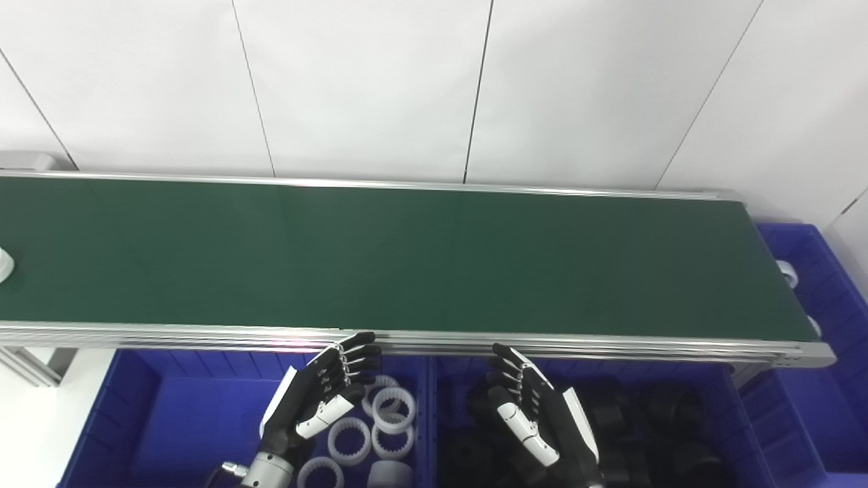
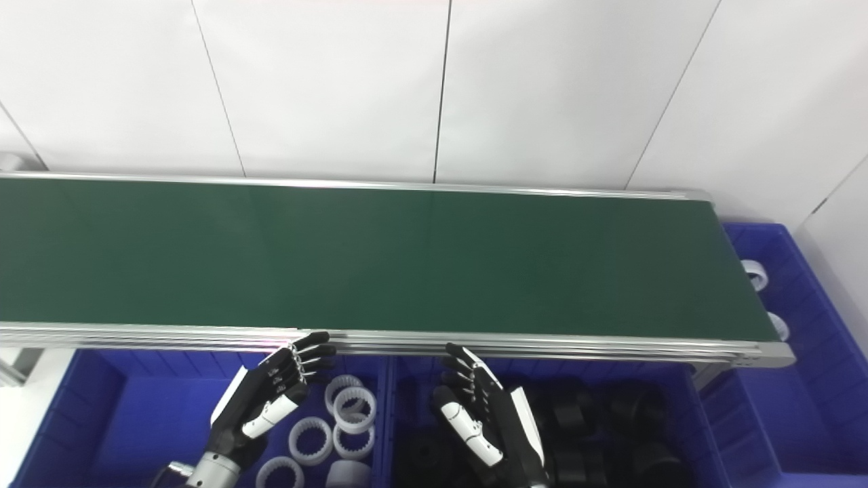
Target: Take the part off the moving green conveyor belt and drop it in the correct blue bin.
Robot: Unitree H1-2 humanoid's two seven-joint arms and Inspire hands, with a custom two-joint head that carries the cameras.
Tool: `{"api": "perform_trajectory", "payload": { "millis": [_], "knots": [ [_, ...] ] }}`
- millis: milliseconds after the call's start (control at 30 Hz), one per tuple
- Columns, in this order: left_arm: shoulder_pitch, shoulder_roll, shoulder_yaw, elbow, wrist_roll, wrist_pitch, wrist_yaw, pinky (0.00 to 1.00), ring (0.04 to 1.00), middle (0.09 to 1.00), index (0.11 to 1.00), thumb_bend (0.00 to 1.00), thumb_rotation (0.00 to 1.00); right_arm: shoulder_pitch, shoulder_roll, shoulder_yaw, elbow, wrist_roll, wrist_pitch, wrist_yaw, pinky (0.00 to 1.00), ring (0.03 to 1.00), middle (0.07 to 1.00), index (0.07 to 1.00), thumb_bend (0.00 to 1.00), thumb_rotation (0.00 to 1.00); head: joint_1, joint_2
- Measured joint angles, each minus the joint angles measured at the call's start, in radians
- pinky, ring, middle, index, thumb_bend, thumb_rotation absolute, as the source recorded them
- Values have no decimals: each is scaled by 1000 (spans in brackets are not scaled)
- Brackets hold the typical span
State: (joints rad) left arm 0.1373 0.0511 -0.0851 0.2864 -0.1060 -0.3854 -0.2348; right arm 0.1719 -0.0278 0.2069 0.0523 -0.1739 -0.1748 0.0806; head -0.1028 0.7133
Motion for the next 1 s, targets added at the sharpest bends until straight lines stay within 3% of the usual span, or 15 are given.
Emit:
{"api": "perform_trajectory", "payload": {
  "millis": [800,967,1000],
  "knots": [
    [0,0,0,4,1,0,2,666,725,762,798,890,601,0,-1,0,3,0,0,0,721,795,836,876,520,736,17,-11],
    [0,-3,0,9,0,0,2,666,725,765,791,922,573,1,-3,0,3,4,0,1,735,807,842,881,504,725,81,-38],
    [0,-4,-1,10,0,-1,2,663,723,765,787,927,554,1,-5,-1,3,8,0,1,743,814,845,884,500,726,188,-82]
  ]
}}
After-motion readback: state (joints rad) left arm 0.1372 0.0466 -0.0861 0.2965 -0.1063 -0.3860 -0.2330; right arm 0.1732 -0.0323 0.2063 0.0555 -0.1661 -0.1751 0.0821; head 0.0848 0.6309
